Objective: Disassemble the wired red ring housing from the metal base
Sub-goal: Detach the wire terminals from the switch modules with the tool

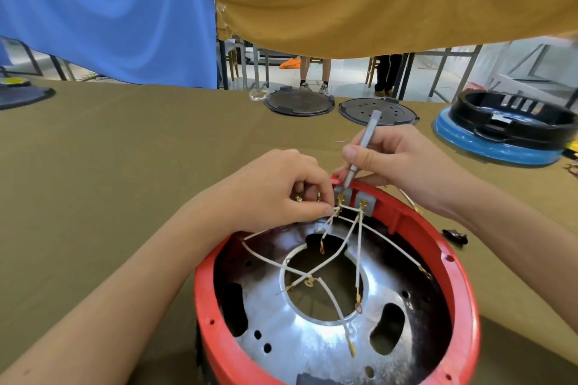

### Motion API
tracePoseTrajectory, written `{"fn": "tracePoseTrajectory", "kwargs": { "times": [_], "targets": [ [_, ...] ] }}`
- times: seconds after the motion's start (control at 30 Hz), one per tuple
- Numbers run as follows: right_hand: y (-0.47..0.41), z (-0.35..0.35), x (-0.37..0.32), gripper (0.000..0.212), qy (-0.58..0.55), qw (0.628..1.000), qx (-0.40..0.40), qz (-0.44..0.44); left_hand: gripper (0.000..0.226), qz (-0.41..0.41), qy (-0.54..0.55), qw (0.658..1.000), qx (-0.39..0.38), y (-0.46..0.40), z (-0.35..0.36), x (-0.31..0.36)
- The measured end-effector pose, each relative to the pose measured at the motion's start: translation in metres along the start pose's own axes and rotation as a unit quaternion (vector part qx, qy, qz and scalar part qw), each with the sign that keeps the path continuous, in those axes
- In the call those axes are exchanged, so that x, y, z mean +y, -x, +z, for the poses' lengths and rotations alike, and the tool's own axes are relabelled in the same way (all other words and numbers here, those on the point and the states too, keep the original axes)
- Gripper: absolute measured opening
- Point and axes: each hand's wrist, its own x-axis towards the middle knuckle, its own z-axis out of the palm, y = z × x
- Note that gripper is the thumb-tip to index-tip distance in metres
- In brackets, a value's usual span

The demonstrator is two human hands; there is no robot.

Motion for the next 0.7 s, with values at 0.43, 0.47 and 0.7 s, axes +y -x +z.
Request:
{"fn": "tracePoseTrajectory", "kwargs": {
  "times": [0.43, 0.47, 0.7],
  "targets": [
    [0.001, 0.0, 0.006, 0.024, -0.028, 0.999, 0.023, 0.008, 0.002, 0.006, 0.002, 1.0, -0.005, 0.001, 0.0, -0.002],
    [0.002, 0.0, 0.004, 0.023, -0.004, 1.0, 0.025, -0.012, 0.003, 0.009, -0.001, 1.0, -0.005, 0.001, 0.0, -0.002],
    [-0.01, -0.005, 0.009, 0.029, -0.125, 0.986, -0.033, 0.109, 0.002, 0.012, -0.005, 1.0, -0.014, 0.001, 0.0, -0.001]
  ]
}}
